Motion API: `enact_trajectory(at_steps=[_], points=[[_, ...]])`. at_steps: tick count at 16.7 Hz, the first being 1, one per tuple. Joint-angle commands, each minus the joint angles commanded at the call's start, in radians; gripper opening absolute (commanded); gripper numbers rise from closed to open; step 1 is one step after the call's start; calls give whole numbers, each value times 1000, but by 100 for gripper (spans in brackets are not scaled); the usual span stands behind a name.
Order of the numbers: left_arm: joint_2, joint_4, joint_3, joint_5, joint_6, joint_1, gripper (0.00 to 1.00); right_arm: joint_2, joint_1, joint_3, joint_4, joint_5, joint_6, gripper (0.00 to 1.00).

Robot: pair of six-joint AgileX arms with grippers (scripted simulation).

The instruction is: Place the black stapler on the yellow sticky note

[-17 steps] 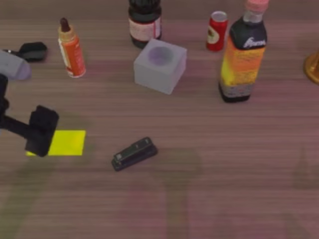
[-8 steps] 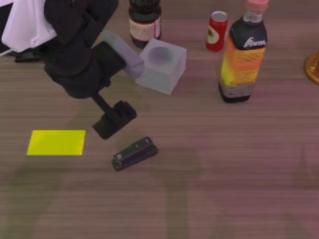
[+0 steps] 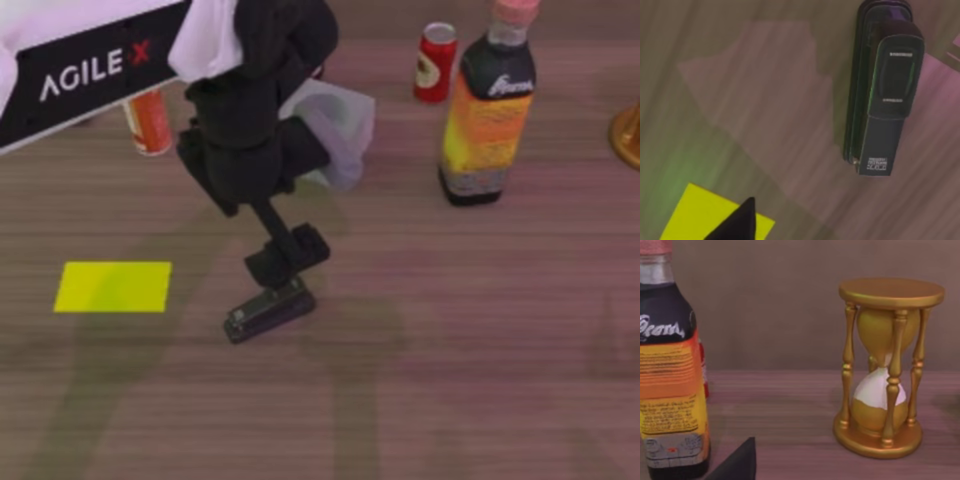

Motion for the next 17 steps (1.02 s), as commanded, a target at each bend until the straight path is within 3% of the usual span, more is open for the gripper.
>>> enact_trajectory(at_steps=[6, 13, 17], points=[[2, 18, -18, 0, 1, 3, 100, 0, 0, 0, 0, 0, 0, 100], [87, 308, -211, 1, 4, 3, 100, 0, 0, 0, 0, 0, 0, 100], [105, 353, -248, 1, 4, 3, 100, 0, 0, 0, 0, 0, 0, 100]])
